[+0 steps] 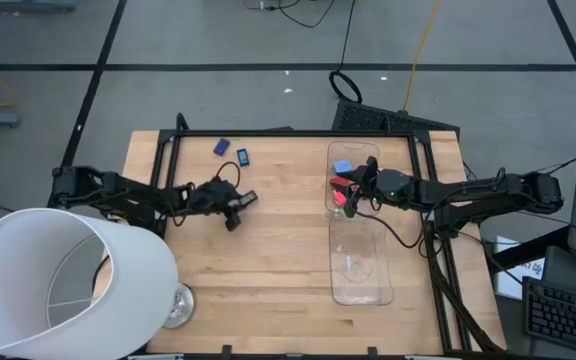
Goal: Pick & Place Office items
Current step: Put the black digital clock into the bottom transparent bin
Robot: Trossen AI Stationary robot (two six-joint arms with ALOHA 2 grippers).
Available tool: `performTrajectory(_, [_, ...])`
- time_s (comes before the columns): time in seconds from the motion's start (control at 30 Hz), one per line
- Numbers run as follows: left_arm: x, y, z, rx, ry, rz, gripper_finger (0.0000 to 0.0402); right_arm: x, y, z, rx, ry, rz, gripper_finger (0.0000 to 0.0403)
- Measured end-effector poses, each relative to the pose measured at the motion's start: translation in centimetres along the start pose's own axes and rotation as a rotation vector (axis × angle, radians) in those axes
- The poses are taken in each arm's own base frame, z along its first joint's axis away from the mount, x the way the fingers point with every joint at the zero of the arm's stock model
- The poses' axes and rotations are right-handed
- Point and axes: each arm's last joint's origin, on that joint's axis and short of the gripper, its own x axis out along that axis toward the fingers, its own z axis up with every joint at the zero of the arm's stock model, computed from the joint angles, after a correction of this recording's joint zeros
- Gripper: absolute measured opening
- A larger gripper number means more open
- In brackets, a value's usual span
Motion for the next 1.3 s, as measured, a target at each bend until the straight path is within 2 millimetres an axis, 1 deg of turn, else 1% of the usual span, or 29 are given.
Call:
performTrajectory(0.13, [0.0,-1.2,2.0,-0.007,-0.058,-0.059,0.0153,0.1,0.1,0.1,0.005,-0.012,0.006,0.0155])
performTrajectory(0.23, [-0.1,-2.3,4.0,-0.060,-0.105,-0.139,0.0153,0.4,0.5,0.0,0.005,-0.028,0.025,0.0155])
performTrajectory(0.3, [-0.3,-3.0,5.3,-0.093,-0.129,-0.200,0.0153,0.8,0.9,0.0,-0.005,-0.049,0.068,0.0155])
performTrajectory(0.43, [-0.8,-4.5,7.2,-0.139,-0.155,-0.331,0.0153,1.8,1.9,-0.3,-0.079,-0.076,0.172,0.0155])
performTrajectory(0.53, [-1.1,-5.2,8.2,-0.184,-0.167,-0.385,0.0153,2.5,2.8,-0.9,-0.182,-0.089,0.226,0.0155])
performTrajectory(0.67, [-1.5,-6.1,8.9,-0.173,-0.174,-0.443,0.0153,3.1,4.4,-1.7,-0.368,-0.139,0.283,0.0156])
performTrajectory(0.73, [-1.7,-6.5,9.0,-0.165,-0.182,-0.457,0.0153,3.4,5.3,-2.0,-0.427,-0.186,0.302,0.0164])
performTrajectory(0.83, [-1.9,-6.9,9.2,-0.159,-0.199,-0.491,0.0153,3.7,6.3,-1.8,-0.452,-0.285,0.313,0.0190])
performTrajectory(0.9, [-2.1,-7.1,9.4,-0.163,-0.215,-0.537,0.0153,4.0,7.0,-1.5,-0.476,-0.329,0.284,0.0212])
performTrajectory(1.0, [-2.3,-7.3,9.8,-0.170,-0.234,-0.594,0.0153,4.6,8.0,-1.5,-0.533,-0.329,0.264,0.0245])
performTrajectory(1.1, [-2.4,-7.4,9.8,-0.166,-0.237,-0.613,0.0153,5.1,9.2,-1.3,-0.579,-0.336,0.284,0.0273])
performTrajectory(1.2, [-2.4,-7.5,9.8,-0.165,-0.234,-0.616,0.0153,5.7,10.2,-1.0,-0.614,-0.354,0.293,0.0285])
performTrajectory(1.3, [-2.4,-7.6,9.7,-0.163,-0.232,-0.624,0.0153,6.2,10.8,-0.9,-0.629,-0.356,0.298,0.0283])
